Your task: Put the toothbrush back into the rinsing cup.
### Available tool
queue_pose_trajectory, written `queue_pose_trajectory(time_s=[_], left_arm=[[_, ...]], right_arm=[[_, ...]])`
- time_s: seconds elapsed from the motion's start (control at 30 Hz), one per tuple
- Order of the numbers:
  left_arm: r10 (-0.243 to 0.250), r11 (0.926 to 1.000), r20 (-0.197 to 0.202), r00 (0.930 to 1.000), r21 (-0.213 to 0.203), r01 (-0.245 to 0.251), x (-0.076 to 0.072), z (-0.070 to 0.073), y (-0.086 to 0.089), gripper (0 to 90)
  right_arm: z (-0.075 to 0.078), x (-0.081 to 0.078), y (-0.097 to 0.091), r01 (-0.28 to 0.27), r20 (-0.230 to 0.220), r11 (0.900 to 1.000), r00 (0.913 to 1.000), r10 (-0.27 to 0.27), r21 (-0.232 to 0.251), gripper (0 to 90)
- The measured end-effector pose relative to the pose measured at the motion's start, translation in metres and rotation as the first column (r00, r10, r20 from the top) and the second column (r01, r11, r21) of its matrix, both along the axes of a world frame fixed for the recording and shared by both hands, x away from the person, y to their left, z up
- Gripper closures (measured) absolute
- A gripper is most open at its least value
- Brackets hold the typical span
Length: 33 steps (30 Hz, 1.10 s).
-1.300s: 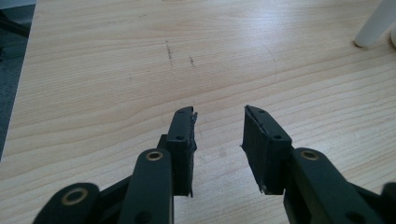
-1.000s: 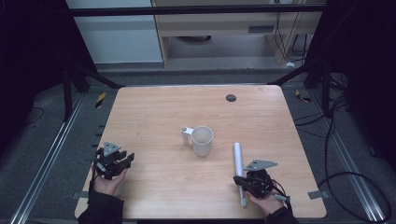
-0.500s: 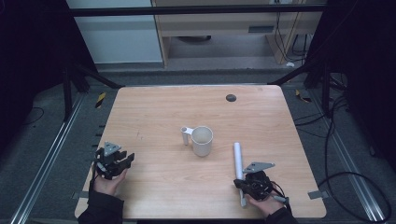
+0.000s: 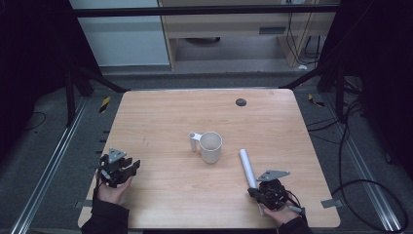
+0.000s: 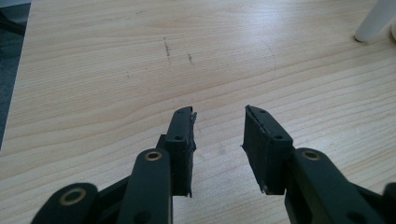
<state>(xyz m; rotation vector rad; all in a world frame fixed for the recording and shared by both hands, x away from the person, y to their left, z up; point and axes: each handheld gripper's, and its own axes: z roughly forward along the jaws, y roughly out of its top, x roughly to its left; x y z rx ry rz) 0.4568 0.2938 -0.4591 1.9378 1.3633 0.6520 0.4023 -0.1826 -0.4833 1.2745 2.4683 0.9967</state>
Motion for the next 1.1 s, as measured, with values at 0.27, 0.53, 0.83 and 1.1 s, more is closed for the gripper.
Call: queue_pose_trajectory(time_s=[0.27,0.53,0.83,1.1], left_arm=[[-0.001,1.0,-0.001,1.0,0.0,0.001,0.0,0.0,0.0,62.3],[-0.001,1.0,-0.002,1.0,0.0,0.001,0.0,0.0,0.0,62.4],[-0.001,1.0,-0.003,1.0,0.001,0.001,0.0,0.0,0.0,62.5],[-0.002,1.0,-0.003,1.0,0.001,0.002,0.0,0.0,0.0,62.6]], right_arm=[[0.0,-0.002,-0.007,0.029,-0.008,0.9995,0.9995,-0.029,-0.013,90.0],[0.0,-0.003,-0.012,0.052,-0.014,0.9983,0.9986,-0.052,-0.025,90.0],[-0.001,-0.004,-0.019,0.084,-0.018,0.9957,0.9962,-0.085,-0.038,90.0],[0.0,-0.004,-0.024,0.115,-0.022,0.992,0.993,-0.116,-0.052,90.0]])
